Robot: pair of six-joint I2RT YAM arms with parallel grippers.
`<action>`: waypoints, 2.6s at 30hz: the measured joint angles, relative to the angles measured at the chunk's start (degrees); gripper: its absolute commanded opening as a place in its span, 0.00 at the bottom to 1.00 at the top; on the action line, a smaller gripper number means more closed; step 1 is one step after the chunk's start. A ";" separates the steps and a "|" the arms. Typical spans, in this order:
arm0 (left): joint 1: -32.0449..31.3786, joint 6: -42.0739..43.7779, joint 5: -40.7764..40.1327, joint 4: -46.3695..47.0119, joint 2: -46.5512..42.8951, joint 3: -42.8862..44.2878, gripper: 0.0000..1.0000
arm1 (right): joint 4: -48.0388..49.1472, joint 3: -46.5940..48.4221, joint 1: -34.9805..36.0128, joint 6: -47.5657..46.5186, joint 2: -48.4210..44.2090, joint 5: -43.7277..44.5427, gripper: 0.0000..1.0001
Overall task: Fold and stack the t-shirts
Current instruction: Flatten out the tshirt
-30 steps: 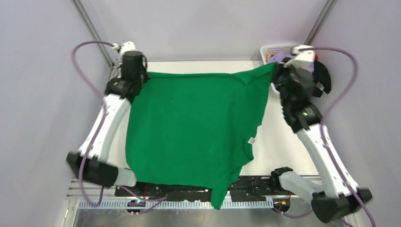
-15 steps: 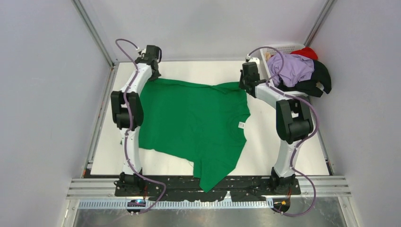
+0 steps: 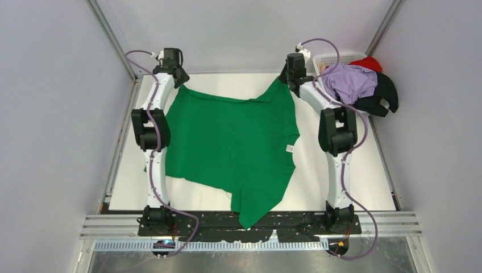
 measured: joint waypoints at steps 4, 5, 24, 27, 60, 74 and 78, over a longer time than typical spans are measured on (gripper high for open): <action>2.91 -5.75 5.77 1.90 8.76 12.81 1.00 | -3.48 18.71 -1.51 6.56 13.60 -4.63 0.82; 3.56 -6.86 6.95 2.60 9.92 14.08 1.00 | -5.33 23.34 -2.05 7.76 16.76 -5.86 0.99; 3.52 -3.32 16.63 6.43 -27.19 -33.07 1.00 | -7.82 -17.09 4.00 0.09 -15.87 -10.73 0.96; 3.43 -3.61 19.52 8.70 -31.12 -41.24 0.99 | -5.46 -18.14 6.75 0.74 -15.96 -12.81 0.96; 3.43 -2.71 23.26 10.67 -32.02 -57.90 1.00 | -0.22 32.00 8.39 13.90 27.04 -9.22 0.96; 3.43 -2.27 23.19 10.38 -35.06 -58.38 1.00 | 3.41 -7.85 7.52 3.50 -2.38 -12.31 0.95; 3.43 -2.25 23.21 10.32 -35.23 -59.12 0.99 | 5.29 -13.62 7.72 2.80 -6.75 -13.55 0.96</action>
